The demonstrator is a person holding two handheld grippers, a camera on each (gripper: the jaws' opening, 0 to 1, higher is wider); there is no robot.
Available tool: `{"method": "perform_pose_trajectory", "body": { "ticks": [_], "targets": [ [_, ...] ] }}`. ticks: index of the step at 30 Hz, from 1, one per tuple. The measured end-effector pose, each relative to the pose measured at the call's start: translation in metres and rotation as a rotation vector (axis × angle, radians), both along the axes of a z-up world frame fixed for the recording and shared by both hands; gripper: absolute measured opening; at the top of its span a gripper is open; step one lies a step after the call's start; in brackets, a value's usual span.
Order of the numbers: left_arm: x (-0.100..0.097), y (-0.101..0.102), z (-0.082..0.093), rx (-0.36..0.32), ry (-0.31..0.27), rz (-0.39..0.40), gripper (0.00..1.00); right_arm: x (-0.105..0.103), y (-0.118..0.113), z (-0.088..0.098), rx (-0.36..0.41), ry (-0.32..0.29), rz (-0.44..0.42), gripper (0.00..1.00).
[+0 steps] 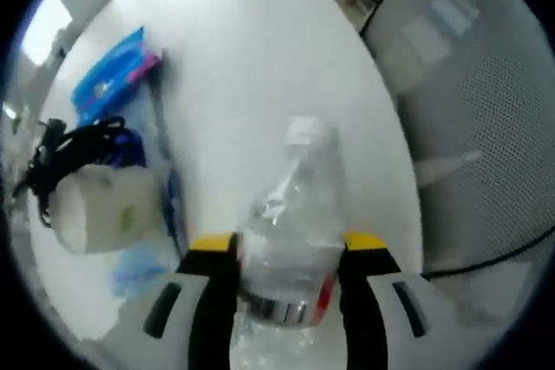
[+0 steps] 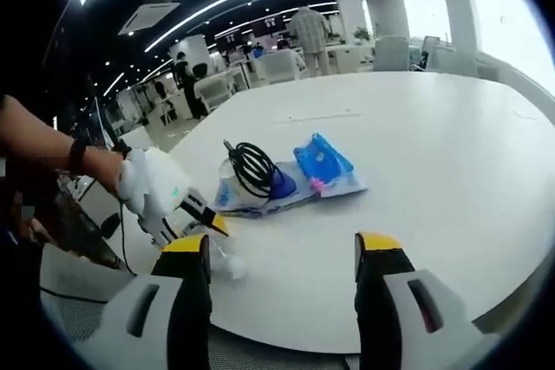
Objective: Arrange the tabletop items into an orderly group along one side of the table until the central work area is clear of visible clutter.
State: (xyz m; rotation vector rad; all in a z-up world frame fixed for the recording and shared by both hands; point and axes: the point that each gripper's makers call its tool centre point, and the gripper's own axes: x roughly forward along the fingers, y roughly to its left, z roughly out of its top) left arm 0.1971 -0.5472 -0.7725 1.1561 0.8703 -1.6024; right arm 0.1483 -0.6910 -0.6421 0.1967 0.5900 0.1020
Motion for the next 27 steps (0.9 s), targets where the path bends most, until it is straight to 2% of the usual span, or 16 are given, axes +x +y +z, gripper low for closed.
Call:
{"method": "perform_pose_trajectory", "body": {
  "ticks": [4, 11, 13, 18, 27],
  "targets": [
    [0.002, 0.004, 0.005, -0.017, 0.001, 0.029, 0.41, 0.000, 0.003, 0.000, -0.002, -0.003, 0.014, 0.67],
    [0.013, 0.009, 0.023, -0.089, -0.025, 0.109, 0.39, 0.000, 0.004, 0.000, -0.004, 0.002, 0.020, 0.66],
    [0.018, 0.010, 0.029, -0.111, -0.030, 0.140, 0.39, 0.000, 0.004, 0.000, -0.002, 0.000, 0.018, 0.66],
    [0.033, 0.017, 0.045, -0.227, -0.045, 0.293, 0.39, 0.001, 0.006, 0.000, -0.007, 0.000, 0.030, 0.65],
    [0.042, 0.036, 0.062, -0.306, -0.077, 0.408, 0.38, 0.000, 0.007, 0.000, -0.009, 0.004, 0.039, 0.64]
  ]
}}
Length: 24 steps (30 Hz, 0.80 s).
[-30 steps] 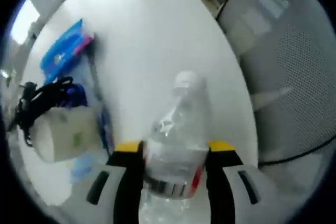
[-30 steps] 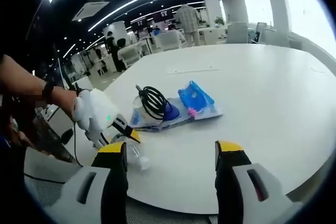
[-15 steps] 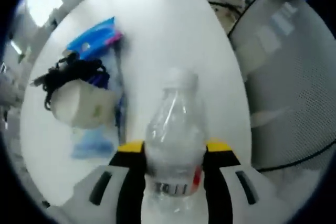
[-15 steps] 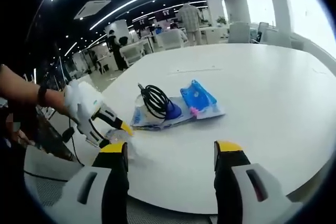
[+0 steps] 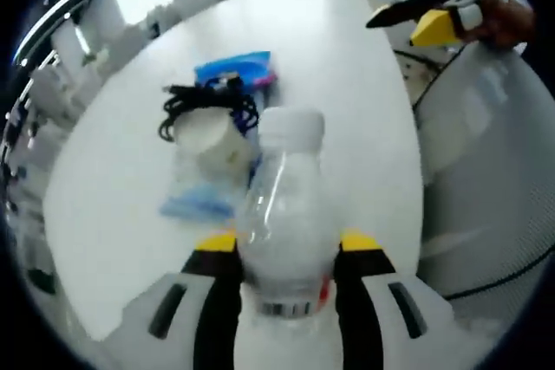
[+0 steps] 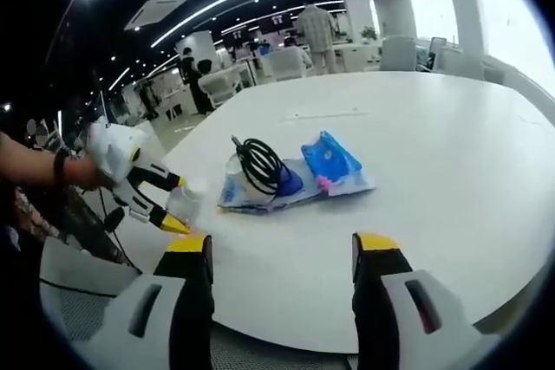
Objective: Arrange the tabletop items into an orderly group along one side of the table until the central work area is clear of visible clutter.
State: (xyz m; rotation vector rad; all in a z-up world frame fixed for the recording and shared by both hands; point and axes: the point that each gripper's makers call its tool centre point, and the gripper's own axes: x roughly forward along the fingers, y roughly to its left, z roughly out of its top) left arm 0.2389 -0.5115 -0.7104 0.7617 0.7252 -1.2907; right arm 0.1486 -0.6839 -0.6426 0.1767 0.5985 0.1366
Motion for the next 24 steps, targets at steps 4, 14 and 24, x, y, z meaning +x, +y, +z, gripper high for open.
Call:
{"method": "perform_pose_trajectory", "body": {
  "ticks": [4, 14, 24],
  "targets": [
    [0.005, 0.009, 0.009, -0.066, -0.003, 0.089, 0.38, 0.000, 0.001, 0.000, -0.006, 0.001, 0.005, 0.64],
    [0.016, 0.038, 0.019, -0.143, -0.001, 0.257, 0.38, 0.000, 0.003, 0.000, -0.016, 0.000, 0.016, 0.64],
    [0.023, 0.061, 0.021, -0.187, -0.015, 0.371, 0.37, -0.001, 0.005, -0.001, -0.028, 0.008, 0.033, 0.64]
  ]
}}
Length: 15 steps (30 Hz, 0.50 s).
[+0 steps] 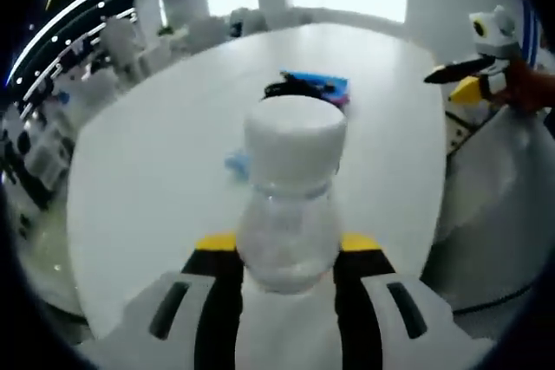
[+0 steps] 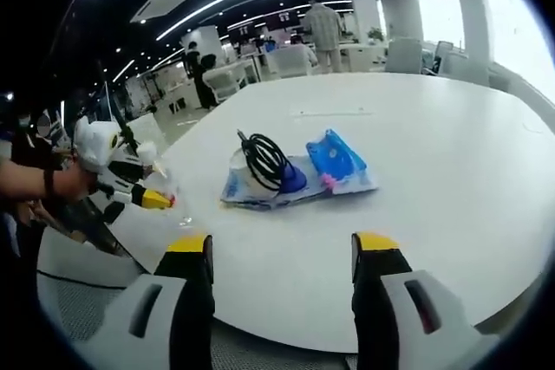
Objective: Arrange the tabletop items into an orderly group along one side of the table until the central work area is clear of visible clutter.
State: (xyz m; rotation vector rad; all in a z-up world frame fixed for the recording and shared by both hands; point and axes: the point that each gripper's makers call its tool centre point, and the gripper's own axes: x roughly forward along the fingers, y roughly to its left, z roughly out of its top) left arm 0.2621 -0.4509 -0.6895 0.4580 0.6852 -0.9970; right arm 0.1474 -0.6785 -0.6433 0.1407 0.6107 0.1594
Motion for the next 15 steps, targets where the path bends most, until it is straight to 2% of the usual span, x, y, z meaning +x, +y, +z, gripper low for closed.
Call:
{"method": "perform_pose_trajectory", "body": {
  "ticks": [6, 15],
  "targets": [
    [0.012, 0.013, 0.005, -0.039, 0.005, 0.082, 0.37, -0.001, 0.000, -0.001, -0.005, 0.005, 0.000, 0.64],
    [0.035, 0.029, 0.019, -0.076, -0.020, 0.164, 0.37, -0.001, -0.001, -0.002, -0.014, 0.009, 0.001, 0.64]
  ]
}}
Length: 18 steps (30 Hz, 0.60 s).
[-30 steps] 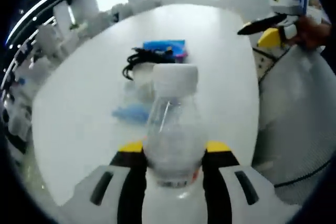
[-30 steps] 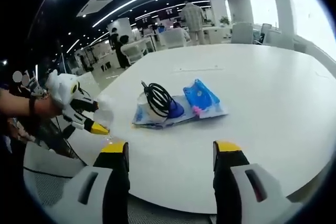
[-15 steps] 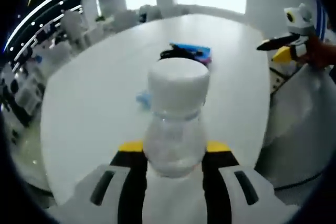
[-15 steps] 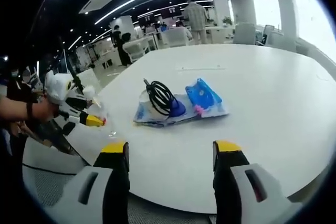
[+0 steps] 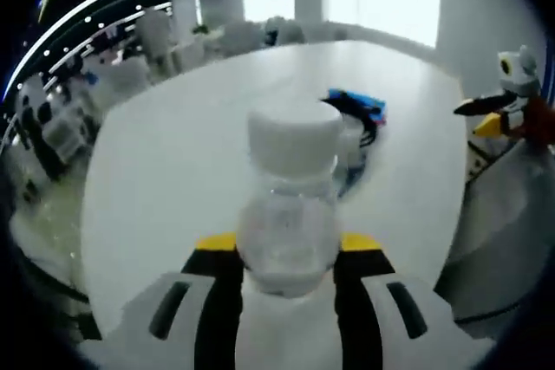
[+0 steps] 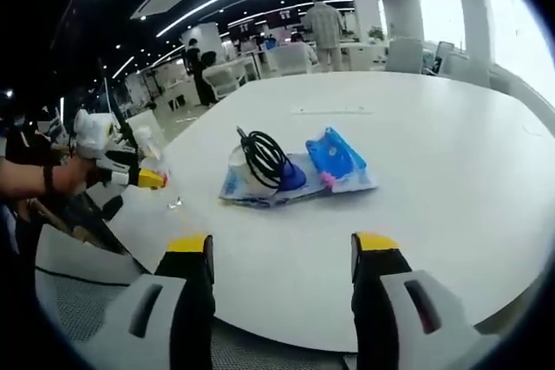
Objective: Arrange the tabletop items into an orderly group along one side of the table until the central work area is clear of visible clutter.
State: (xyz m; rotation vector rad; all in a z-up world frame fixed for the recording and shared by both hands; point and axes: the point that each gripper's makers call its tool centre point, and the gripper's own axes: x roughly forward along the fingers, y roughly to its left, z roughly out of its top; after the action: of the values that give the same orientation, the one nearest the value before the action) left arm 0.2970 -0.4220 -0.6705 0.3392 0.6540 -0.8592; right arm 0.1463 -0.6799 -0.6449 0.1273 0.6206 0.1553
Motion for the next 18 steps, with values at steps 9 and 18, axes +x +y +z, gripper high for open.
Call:
{"method": "perform_pose_trajectory", "body": {
  "ticks": [9, 18],
  "targets": [
    [0.037, 0.010, 0.015, -0.056, -0.025, 0.091, 0.38, 0.000, -0.003, 0.000, -0.010, 0.000, -0.008, 0.65],
    [0.083, 0.013, 0.021, -0.110, -0.037, 0.165, 0.38, 0.000, -0.010, -0.004, -0.031, 0.025, -0.029, 0.66]
  ]
}}
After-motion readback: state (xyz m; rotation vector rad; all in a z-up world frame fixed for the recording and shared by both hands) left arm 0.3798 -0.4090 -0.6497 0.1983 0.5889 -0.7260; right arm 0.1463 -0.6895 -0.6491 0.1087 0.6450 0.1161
